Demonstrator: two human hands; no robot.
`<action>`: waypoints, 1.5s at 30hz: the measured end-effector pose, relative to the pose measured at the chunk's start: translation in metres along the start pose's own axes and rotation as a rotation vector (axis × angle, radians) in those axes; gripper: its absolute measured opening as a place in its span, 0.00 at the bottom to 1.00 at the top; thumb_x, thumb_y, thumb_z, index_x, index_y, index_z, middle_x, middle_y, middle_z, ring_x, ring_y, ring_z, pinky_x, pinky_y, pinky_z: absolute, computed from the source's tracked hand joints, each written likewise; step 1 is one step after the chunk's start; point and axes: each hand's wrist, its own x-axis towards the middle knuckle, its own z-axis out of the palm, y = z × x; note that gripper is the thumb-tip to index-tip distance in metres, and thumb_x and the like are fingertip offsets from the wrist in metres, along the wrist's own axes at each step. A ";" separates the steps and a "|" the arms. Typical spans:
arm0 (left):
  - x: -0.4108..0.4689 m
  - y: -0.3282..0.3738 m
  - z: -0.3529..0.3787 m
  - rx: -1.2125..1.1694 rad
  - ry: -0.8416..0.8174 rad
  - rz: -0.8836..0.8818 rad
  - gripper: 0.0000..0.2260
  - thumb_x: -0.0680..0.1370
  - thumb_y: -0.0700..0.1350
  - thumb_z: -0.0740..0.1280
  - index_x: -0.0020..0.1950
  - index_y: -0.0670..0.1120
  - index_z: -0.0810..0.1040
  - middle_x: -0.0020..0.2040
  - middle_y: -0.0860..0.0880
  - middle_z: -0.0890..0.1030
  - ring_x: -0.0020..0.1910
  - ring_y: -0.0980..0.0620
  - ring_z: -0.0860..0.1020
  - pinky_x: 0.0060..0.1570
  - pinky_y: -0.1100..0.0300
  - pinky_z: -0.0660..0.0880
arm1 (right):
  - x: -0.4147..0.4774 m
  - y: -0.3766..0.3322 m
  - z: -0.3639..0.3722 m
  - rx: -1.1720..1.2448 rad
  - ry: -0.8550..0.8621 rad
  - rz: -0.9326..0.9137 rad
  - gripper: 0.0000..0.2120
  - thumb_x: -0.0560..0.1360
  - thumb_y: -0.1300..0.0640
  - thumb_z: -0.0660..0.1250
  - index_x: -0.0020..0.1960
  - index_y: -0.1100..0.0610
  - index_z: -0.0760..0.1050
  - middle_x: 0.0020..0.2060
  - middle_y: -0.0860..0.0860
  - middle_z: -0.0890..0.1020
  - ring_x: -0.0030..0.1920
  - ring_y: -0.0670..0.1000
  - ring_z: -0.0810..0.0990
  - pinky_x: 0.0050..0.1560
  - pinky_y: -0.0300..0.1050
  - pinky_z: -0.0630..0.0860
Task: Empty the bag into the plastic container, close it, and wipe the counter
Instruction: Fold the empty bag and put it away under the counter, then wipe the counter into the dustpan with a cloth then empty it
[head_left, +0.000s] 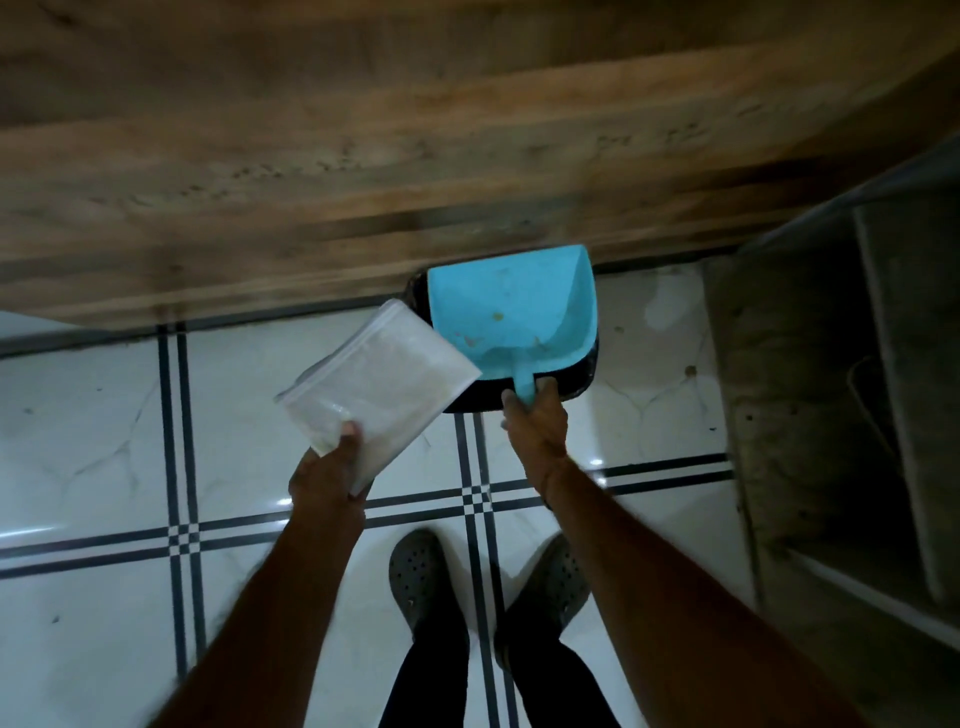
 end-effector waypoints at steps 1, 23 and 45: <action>-0.009 0.003 0.000 0.014 0.021 -0.010 0.22 0.78 0.47 0.73 0.70 0.41 0.76 0.64 0.42 0.82 0.59 0.44 0.82 0.58 0.49 0.80 | -0.013 0.000 -0.015 -0.003 0.010 -0.040 0.13 0.81 0.56 0.68 0.62 0.59 0.71 0.46 0.51 0.82 0.48 0.57 0.84 0.52 0.56 0.82; 0.036 -0.027 0.171 0.298 -0.059 0.047 0.16 0.81 0.39 0.70 0.68 0.40 0.76 0.59 0.43 0.78 0.55 0.43 0.78 0.60 0.48 0.78 | -0.068 0.106 -0.147 0.074 0.141 -0.091 0.07 0.81 0.53 0.68 0.56 0.54 0.74 0.38 0.53 0.79 0.38 0.53 0.78 0.40 0.51 0.80; -0.423 0.052 0.090 1.406 -0.741 1.042 0.21 0.78 0.49 0.73 0.70 0.46 0.77 0.66 0.43 0.80 0.66 0.42 0.77 0.65 0.49 0.73 | -0.421 -0.013 -0.323 0.382 0.371 0.106 0.10 0.81 0.46 0.69 0.56 0.51 0.78 0.39 0.48 0.80 0.39 0.47 0.78 0.39 0.45 0.76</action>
